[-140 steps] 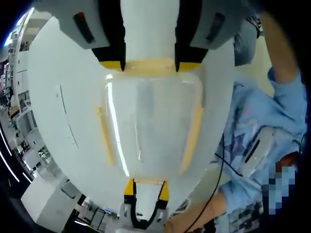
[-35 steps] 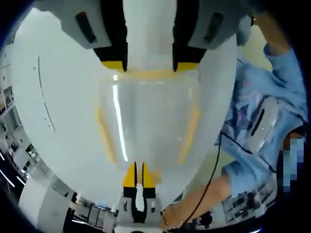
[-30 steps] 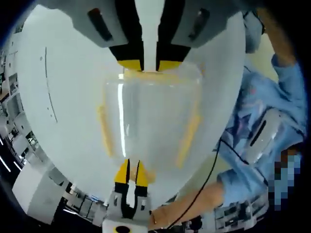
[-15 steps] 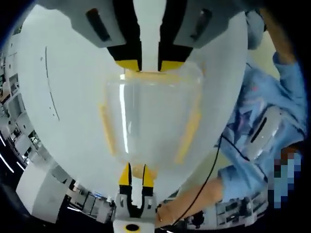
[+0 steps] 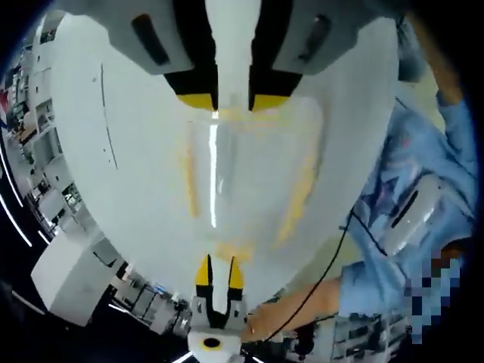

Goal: Snap each plastic latch of the storage box into its locked position after aligning the lid with the box until every specified latch is closed and the lid sits flush.

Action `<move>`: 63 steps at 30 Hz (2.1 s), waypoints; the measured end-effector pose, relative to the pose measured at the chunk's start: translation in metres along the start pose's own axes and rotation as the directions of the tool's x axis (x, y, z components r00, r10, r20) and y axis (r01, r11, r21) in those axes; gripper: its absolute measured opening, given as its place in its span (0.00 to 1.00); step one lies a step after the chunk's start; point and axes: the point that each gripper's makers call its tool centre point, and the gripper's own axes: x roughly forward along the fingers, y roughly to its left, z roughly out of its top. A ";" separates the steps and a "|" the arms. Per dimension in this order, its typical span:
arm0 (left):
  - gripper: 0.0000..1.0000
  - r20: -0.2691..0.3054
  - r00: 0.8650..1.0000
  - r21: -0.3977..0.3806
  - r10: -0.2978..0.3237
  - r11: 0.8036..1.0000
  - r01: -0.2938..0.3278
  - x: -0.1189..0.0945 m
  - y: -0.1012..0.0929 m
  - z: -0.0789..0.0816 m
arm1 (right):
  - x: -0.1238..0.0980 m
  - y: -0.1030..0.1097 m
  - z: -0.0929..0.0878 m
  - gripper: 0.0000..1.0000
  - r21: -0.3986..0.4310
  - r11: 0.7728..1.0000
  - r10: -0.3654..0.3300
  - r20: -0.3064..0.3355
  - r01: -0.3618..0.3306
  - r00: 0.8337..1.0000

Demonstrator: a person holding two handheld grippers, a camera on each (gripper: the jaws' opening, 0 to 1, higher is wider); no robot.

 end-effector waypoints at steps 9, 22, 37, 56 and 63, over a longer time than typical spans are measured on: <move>0.21 -0.053 0.998 0.000 -0.015 1.000 0.015 0.010 -0.005 -0.005 | 0.061 0.012 0.055 0.09 -0.048 0.996 0.082 0.053 -0.080 0.995; 0.21 -0.025 1.000 -0.041 0.016 0.999 -0.017 -0.006 -0.007 -0.029 | 0.082 0.028 0.058 0.03 -0.082 0.988 0.136 0.027 -0.133 0.990; 0.58 -0.109 0.993 -0.051 -0.047 0.998 0.041 0.003 -0.027 -0.039 | 0.080 0.029 0.055 0.03 -0.086 0.987 0.141 0.031 -0.138 0.990; 0.40 -0.263 0.960 -0.009 -0.097 0.995 0.098 0.013 -0.022 -0.034 | 0.079 0.027 0.055 0.02 -0.078 0.986 0.147 0.034 -0.144 0.989; 0.40 -0.284 0.953 -0.023 -0.101 0.995 0.099 0.012 -0.023 -0.035 | 0.074 0.023 0.054 0.14 -0.087 0.990 0.119 0.054 -0.114 0.991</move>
